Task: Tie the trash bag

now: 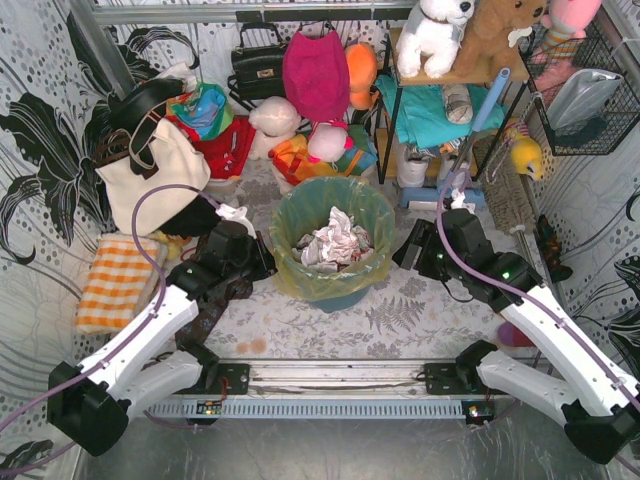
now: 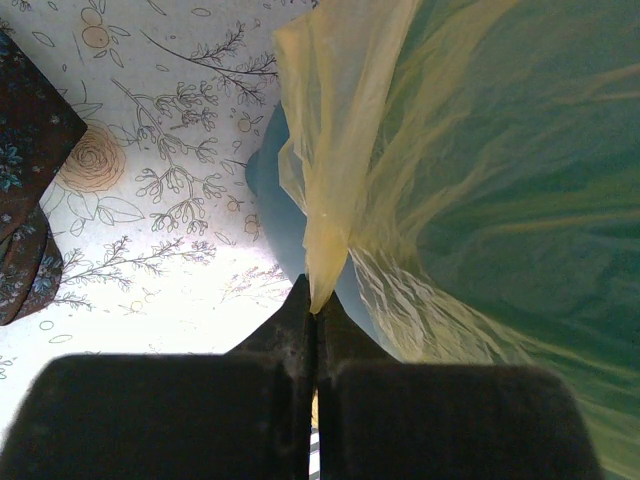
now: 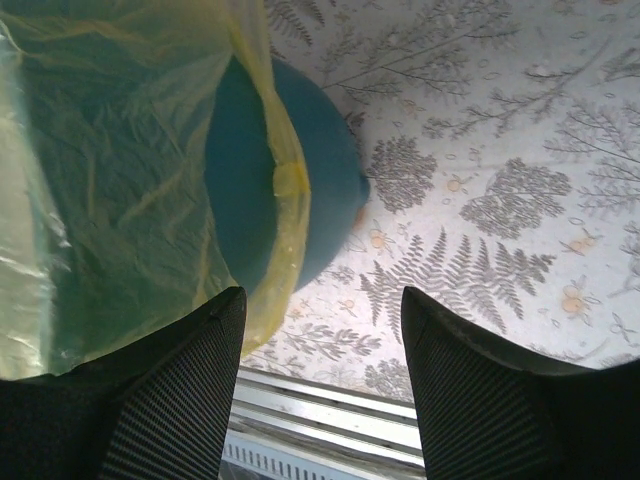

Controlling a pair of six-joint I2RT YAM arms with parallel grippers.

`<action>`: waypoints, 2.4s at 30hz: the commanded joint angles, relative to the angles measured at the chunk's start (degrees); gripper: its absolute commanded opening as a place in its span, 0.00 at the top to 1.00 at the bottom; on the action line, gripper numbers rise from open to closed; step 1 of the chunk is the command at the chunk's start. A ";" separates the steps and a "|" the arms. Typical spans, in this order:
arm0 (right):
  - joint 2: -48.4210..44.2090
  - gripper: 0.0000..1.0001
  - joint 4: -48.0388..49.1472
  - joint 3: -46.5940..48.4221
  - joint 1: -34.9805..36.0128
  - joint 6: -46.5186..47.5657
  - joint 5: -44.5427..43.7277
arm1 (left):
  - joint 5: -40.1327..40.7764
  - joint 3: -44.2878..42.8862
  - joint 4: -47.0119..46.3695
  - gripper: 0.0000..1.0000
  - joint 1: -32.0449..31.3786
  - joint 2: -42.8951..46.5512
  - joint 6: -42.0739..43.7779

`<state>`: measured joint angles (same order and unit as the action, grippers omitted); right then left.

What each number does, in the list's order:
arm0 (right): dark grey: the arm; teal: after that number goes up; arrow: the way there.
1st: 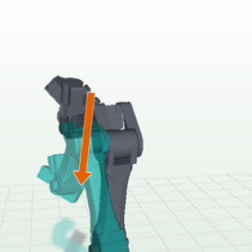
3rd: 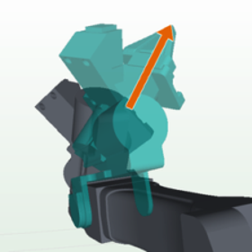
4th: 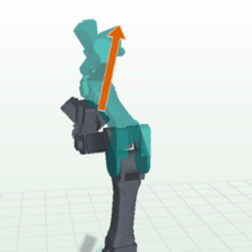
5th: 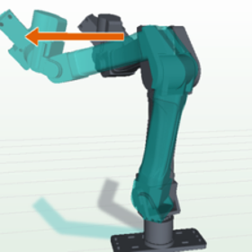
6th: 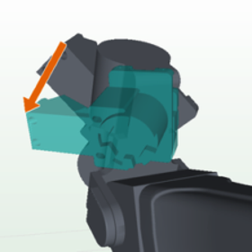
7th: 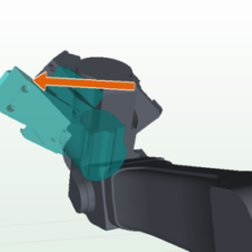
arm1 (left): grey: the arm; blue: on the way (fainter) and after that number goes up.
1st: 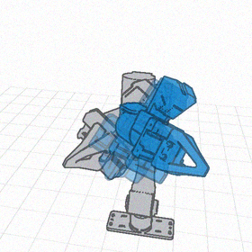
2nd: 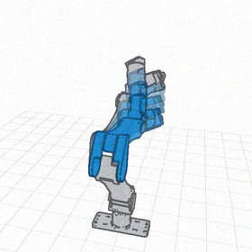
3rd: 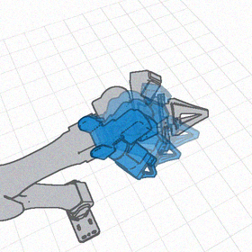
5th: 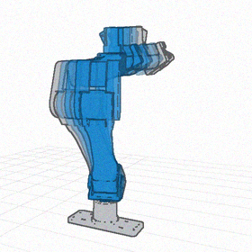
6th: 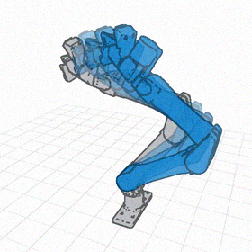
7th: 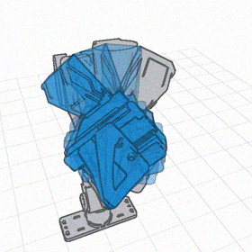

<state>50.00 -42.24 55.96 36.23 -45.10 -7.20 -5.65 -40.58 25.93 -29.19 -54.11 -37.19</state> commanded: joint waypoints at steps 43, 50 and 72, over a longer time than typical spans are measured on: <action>9.22 0.70 23.05 -12.34 -12.67 -1.24 25.30 | -1.11 -0.42 0.32 1.00 0.21 2.98 -2.45; 10.48 0.81 21.05 -10.54 -12.67 -0.07 24.23 | -0.93 -0.36 0.80 1.00 0.19 3.68 -2.54; -1.51 1.00 11.52 -2.86 -12.67 1.35 24.59 | -1.73 -7.48 11.93 1.00 0.20 11.64 -4.25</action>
<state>50.24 -26.94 50.04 23.79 -45.25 17.15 -6.13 -45.74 34.50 -29.19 -44.56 -40.51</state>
